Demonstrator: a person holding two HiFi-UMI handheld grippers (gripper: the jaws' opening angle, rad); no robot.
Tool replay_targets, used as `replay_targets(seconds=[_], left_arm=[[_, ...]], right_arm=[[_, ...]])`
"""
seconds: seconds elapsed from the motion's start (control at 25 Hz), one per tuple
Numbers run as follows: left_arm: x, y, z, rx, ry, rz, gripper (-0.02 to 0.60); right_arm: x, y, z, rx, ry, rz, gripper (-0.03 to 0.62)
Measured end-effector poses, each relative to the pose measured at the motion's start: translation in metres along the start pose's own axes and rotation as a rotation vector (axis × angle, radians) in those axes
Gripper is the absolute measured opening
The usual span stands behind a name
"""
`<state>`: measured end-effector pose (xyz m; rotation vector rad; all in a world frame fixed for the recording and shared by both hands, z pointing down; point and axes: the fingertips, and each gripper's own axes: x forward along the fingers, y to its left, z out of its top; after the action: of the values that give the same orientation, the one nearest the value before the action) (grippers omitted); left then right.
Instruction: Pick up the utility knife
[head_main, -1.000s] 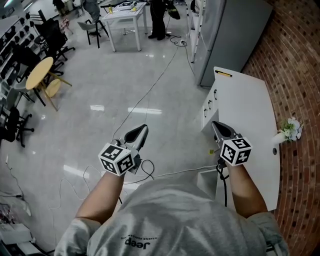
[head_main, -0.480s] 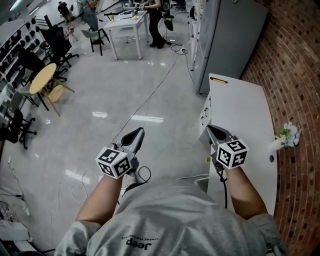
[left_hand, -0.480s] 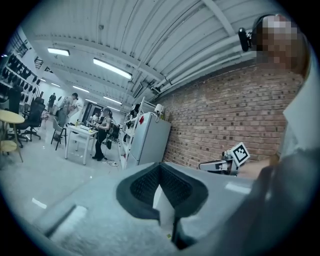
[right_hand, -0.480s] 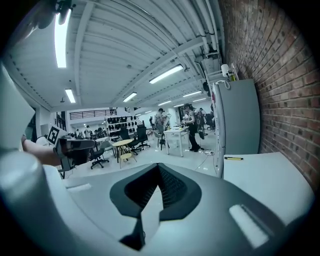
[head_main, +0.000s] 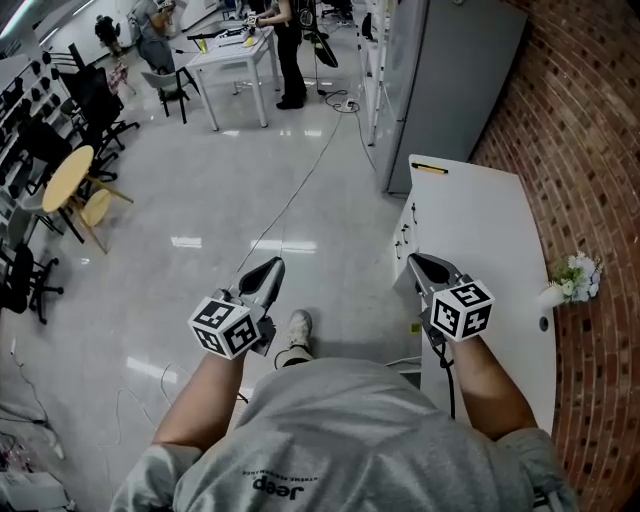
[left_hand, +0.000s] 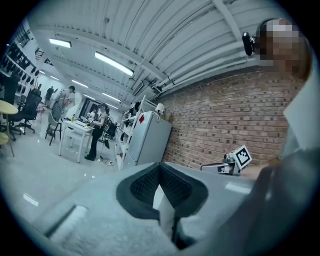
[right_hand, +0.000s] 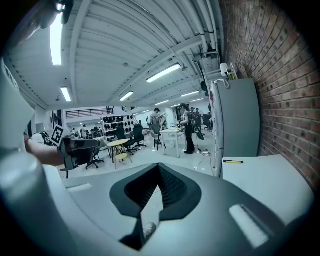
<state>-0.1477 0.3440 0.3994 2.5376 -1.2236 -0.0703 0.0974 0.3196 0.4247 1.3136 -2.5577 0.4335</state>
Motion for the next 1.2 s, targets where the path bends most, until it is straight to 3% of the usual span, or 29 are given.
replay_targets(seconds=[0.32,0.72,0.96,1.2], left_arm=[[0.081,0.121,0.035,0.005,-0.002,-0.041,-0.003],[0.203,0.252,0.097,0.031,0.067,-0.122,-0.002],[0.253,0.294,0.106,0.008,0.098,-0.149,-0.003],[0.309,0.298,0.099,-0.005,0.121,-0.159,-0.003]], right_arm=[[0.116,-0.037,0.047,-0.037,-0.037,-0.032,0.009],[0.286,-0.084,0.124,-0.027,-0.062,-0.032,0.009],[0.334,-0.108,0.138,-0.039,-0.026,-0.011,0.009],[0.35,-0.158,0.138,-0.031,-0.002,-0.003,0.009]])
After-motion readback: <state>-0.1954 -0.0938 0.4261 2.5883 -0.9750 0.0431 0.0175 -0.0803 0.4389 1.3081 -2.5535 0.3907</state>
